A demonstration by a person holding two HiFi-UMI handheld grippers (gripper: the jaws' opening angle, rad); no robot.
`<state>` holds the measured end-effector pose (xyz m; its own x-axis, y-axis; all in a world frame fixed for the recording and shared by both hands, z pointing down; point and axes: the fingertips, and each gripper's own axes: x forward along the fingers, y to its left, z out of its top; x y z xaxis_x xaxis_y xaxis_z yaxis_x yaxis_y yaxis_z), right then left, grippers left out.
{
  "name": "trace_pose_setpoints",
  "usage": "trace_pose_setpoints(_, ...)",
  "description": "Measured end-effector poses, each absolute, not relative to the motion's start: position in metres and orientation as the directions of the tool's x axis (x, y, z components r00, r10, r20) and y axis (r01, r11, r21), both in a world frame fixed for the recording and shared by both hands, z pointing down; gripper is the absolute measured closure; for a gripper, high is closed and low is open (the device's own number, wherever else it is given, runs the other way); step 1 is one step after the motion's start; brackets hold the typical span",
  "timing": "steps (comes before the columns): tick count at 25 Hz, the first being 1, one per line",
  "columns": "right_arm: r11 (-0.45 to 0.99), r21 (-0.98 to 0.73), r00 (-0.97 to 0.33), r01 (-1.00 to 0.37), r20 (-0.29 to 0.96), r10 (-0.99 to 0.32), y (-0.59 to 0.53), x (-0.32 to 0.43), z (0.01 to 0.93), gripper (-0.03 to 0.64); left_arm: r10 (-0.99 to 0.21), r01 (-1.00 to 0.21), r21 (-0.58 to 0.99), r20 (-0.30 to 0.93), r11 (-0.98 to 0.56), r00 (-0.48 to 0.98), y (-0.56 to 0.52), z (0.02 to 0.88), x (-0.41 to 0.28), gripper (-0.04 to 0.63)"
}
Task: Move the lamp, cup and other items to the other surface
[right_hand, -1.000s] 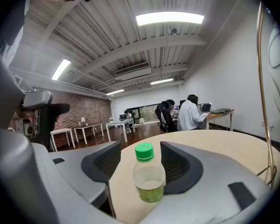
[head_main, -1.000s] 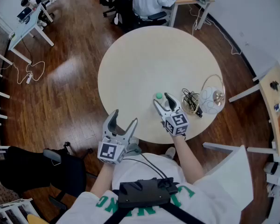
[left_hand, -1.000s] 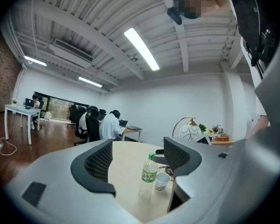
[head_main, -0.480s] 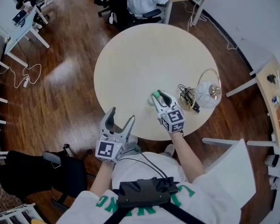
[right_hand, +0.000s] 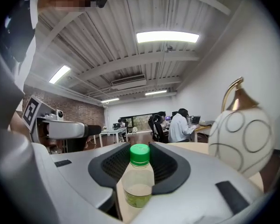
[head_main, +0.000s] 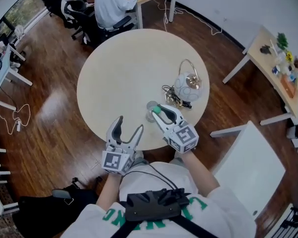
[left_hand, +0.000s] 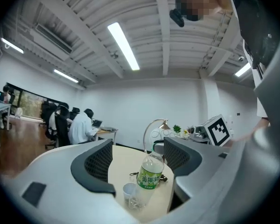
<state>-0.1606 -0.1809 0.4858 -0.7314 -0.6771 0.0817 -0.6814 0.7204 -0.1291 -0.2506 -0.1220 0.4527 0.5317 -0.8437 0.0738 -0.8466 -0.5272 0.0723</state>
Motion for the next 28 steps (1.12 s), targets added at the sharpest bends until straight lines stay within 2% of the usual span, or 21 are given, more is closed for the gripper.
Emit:
trace_pose_setpoints(6, 0.569, -0.131, -0.580, -0.812, 0.067, -0.812, -0.150, -0.064, 0.480, 0.469, -0.727, -0.732, 0.123, 0.086, -0.670, 0.681, -0.127, 0.453, -0.161, 0.258)
trace_pose_setpoints(10, 0.380, -0.143, -0.392, -0.914, 0.068, -0.917, -0.123, 0.026, 0.496, 0.469, -0.566, -0.572, 0.131, 0.084, -0.810, 0.820, -0.118, 0.462, -0.078, 0.258)
trace_pose_setpoints(15, 0.121, -0.161, -0.138, -0.980, 0.096, -0.986, -0.069, 0.132, 0.504, 0.469, -0.348, -0.355, 0.087, 0.085, -0.931, 0.933, -0.098, 0.487, 0.012, 0.258)
trace_pose_setpoints(21, -0.202, -0.153, 0.188, -0.967, 0.102, -0.977, 0.009, 0.257, 0.509, 0.469, -0.070, -0.078, 0.110, 0.078, -0.991, 0.995, -0.057, 0.497, 0.132, 0.258)
trace_pose_setpoints(28, -0.502, -0.117, 0.492, -0.857, 0.103, -0.864, 0.107, 0.392, 0.514, 0.469, 0.184, 0.171, 0.124, 0.104, -0.978, 0.978, 0.014, 0.513, 0.241, 0.261)
